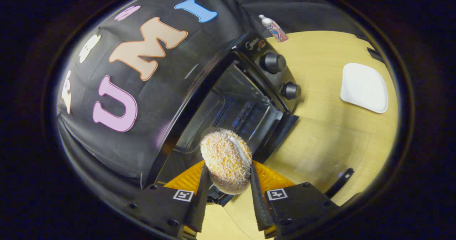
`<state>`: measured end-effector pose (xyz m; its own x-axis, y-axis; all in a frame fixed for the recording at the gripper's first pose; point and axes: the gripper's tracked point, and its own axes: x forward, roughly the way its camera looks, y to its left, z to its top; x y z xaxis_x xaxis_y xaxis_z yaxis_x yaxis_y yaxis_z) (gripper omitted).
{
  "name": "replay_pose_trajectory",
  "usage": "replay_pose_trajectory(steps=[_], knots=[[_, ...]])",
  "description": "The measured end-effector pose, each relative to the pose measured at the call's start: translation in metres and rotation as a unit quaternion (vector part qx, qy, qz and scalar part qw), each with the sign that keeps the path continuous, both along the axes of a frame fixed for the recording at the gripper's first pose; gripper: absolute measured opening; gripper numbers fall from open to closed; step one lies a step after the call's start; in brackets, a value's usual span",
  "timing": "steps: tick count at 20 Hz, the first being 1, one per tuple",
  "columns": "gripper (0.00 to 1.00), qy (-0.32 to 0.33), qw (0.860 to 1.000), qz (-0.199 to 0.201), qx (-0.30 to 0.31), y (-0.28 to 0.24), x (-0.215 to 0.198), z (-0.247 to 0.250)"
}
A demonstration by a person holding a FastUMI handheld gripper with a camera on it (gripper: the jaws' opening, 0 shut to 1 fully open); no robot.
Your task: Open the toaster oven, put the food inside, and close the toaster oven door.
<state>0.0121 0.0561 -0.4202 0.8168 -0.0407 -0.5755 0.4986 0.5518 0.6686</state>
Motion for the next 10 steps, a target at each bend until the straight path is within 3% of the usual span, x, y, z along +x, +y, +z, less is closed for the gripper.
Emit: replay_pose_trajectory(steps=[6,10], knots=[[0.65,-0.03,1.0,-0.005,-0.001,-0.004,0.031,-0.002],[0.88,-0.026,0.999,-0.004,-0.018,-0.013,0.027,-0.006]])
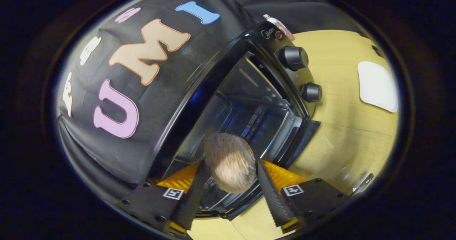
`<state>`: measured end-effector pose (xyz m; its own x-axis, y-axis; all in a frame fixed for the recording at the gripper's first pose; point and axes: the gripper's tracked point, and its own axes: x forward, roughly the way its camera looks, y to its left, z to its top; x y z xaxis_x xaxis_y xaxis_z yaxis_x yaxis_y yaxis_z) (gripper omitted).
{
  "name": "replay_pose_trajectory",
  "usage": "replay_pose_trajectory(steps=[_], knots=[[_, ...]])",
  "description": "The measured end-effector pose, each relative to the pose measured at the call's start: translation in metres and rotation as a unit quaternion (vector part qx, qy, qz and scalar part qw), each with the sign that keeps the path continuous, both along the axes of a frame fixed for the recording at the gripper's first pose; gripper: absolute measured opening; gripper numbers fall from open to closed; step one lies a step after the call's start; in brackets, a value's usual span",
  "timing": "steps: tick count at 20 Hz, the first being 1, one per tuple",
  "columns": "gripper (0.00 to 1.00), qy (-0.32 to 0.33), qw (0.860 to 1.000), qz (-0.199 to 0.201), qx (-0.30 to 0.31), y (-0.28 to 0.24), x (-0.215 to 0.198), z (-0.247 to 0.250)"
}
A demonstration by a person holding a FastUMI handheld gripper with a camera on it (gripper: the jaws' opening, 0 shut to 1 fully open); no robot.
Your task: Open the toaster oven, put the food inside, and close the toaster oven door.
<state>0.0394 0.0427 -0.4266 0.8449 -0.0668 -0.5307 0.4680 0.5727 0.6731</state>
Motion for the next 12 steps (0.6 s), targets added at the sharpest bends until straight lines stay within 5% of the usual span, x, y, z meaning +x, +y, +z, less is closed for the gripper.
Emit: replay_pose_trajectory(steps=[2,8,12], knots=[[1.0,-0.011,1.0,0.011,-0.003,-0.001,-0.003,0.007],[1.0,-0.017,0.999,0.03,-0.031,-0.011,-0.04,0.023],[1.0,0.02,0.99,0.084,-0.114,-0.024,-0.089,0.024]])
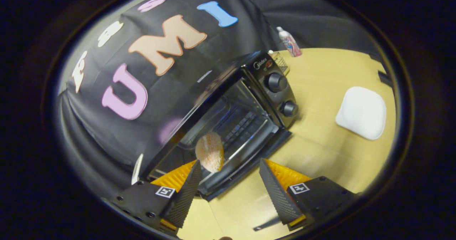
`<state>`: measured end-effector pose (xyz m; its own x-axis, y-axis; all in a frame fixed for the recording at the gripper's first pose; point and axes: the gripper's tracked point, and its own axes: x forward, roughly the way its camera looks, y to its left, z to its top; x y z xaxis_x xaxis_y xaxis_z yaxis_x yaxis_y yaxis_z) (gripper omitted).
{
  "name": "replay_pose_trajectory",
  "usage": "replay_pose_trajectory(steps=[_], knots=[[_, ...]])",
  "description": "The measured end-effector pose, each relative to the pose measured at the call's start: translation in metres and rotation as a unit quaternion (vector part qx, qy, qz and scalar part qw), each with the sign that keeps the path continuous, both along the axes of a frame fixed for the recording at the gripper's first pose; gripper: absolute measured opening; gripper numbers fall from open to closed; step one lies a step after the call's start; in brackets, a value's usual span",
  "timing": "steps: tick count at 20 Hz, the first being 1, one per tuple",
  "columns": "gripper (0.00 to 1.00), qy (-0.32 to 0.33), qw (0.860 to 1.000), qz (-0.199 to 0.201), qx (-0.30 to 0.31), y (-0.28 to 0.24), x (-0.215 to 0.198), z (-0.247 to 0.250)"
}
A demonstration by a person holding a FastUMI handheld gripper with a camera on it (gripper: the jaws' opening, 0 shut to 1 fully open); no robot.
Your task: Open the toaster oven, put the food inside, and close the toaster oven door.
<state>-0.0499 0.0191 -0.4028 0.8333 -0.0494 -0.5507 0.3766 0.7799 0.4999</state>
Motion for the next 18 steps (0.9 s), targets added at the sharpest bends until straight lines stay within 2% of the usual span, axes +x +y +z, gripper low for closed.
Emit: replay_pose_trajectory(steps=[4,10,18], knots=[[1.0,0.052,0.992,0.076,-0.087,-0.012,-0.054,-0.014],[1.0,0.083,0.977,0.15,-0.128,-0.017,-0.111,-0.039],[1.0,0.132,0.939,0.227,-0.223,-0.029,-0.148,-0.08]])
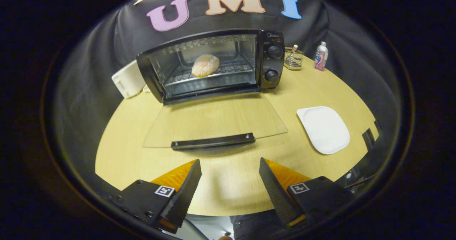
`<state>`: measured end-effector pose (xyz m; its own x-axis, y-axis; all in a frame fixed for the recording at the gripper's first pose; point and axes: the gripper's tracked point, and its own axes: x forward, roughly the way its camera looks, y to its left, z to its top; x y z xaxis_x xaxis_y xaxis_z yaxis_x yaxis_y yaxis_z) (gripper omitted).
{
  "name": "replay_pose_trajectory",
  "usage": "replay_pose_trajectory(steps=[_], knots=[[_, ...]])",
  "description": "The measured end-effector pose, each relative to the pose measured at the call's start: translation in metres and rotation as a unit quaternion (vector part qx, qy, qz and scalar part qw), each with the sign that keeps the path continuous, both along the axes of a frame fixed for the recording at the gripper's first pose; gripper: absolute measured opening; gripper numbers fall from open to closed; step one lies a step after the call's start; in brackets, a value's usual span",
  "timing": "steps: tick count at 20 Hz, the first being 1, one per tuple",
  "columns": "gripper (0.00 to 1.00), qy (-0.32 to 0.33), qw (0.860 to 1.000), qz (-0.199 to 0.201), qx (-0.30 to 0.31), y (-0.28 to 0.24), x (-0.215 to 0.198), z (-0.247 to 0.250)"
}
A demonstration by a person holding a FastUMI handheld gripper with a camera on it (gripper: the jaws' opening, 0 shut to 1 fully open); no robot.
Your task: Open the toaster oven, put the food inside, and close the toaster oven door.
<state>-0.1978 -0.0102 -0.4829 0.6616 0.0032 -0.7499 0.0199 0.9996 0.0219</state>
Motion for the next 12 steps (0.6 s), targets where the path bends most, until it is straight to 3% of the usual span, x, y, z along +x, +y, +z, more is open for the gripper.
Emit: replay_pose_trajectory(steps=[6,12], knots=[[1.0,0.019,0.999,0.026,-0.038,0.001,-0.002,-0.031],[0.99,0.007,1.0,0.013,-0.018,0.01,0.019,-0.033]])
